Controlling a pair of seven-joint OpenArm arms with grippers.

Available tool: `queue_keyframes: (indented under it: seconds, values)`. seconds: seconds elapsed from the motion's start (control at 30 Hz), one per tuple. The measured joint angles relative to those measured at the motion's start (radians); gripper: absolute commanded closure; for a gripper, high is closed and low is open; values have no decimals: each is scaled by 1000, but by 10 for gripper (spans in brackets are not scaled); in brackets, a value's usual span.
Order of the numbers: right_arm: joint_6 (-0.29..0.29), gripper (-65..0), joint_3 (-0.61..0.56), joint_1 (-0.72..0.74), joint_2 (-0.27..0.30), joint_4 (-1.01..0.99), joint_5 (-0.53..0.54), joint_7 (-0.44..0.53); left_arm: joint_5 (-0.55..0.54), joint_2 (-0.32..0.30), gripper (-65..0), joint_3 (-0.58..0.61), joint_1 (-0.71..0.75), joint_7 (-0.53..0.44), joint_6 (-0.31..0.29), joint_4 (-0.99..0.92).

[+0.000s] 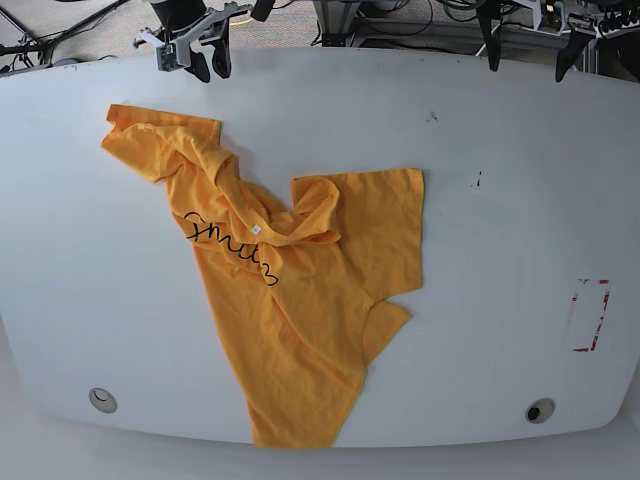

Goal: Fold the T-shirt properly
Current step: 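Lower the right gripper onto the bunched orange shirt near the collar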

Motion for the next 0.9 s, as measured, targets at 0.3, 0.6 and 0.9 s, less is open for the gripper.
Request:
queue_keyframes:
  seconds: [0.3, 0.6, 0.9]
  values:
    - [123, -331, 27, 199, 63, 0, 0, -154, 3, 3, -567, -5, -48, 0, 1, 0]
    - [241, -333, 24, 412, 130, -1, 2, -304, 3, 8, -565, -3, -95, -1, 0, -2]
    - [243, -401, -6, 486, 228, -39, -3, -422, 3, 10, -565, -5, -93, 4, 1, -3]
